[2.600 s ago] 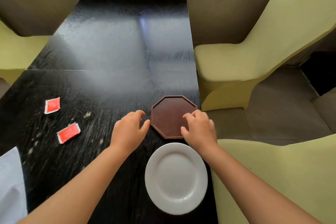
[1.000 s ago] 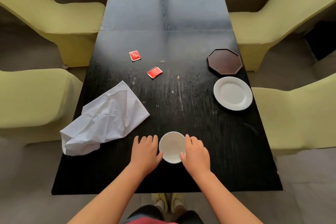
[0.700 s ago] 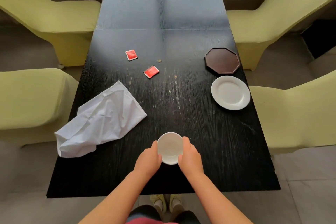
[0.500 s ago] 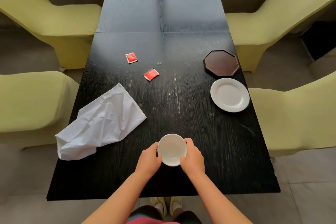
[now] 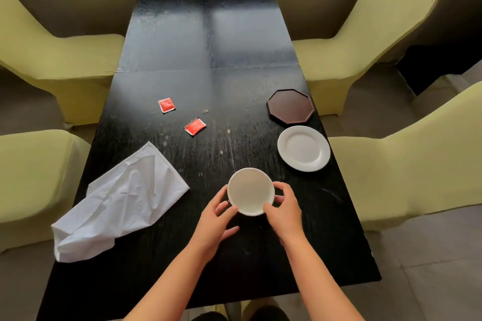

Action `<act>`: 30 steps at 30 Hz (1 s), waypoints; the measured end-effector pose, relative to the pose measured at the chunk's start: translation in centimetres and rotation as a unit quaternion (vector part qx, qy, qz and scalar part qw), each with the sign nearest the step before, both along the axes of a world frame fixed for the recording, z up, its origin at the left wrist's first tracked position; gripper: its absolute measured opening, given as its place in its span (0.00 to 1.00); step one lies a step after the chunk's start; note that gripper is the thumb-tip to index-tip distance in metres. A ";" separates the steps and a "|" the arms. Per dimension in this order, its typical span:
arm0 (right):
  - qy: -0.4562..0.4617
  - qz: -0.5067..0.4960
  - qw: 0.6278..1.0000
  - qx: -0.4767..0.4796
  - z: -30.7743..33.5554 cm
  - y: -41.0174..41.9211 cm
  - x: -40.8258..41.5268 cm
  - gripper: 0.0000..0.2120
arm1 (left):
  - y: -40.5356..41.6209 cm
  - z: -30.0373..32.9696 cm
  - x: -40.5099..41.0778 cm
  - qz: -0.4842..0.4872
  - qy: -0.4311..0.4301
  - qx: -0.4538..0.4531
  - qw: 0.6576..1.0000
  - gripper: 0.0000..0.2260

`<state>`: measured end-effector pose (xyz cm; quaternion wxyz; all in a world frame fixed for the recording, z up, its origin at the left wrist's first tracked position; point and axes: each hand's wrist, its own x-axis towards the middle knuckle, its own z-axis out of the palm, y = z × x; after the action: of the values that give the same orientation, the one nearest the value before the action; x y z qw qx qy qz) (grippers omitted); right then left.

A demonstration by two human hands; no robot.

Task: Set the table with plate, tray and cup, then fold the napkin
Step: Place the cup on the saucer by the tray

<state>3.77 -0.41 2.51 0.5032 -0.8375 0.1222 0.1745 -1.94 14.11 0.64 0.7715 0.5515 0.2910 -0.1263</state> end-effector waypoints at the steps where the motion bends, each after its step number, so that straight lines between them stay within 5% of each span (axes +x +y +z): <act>1: 0.001 -0.008 1.000 0.010 0.2 -0.5 0.3 0.23 | -0.5 0.2 0.5 -0.009 -0.005 -0.012 1.000 0.25; 14: -0.019 0.046 0.995 0.090 0.7 -8.6 9.1 0.08 | -6.4 0.6 8.2 -0.043 -0.033 0.047 0.997 0.21; 19: -0.015 0.024 0.992 0.124 -0.7 -11.7 13.6 0.18 | -9.5 -0.8 13.2 -0.020 -0.018 0.070 0.997 0.16; 30: -0.006 -0.029 0.985 0.169 -7.0 -14.4 21.6 0.18 | -12.8 -5.0 22.9 0.011 0.012 0.107 0.994 0.15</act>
<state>25.41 -14.81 -4.47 0.6434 -0.7372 0.1122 0.1733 20.95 1.33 -4.38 0.7063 0.6258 0.3179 -0.0924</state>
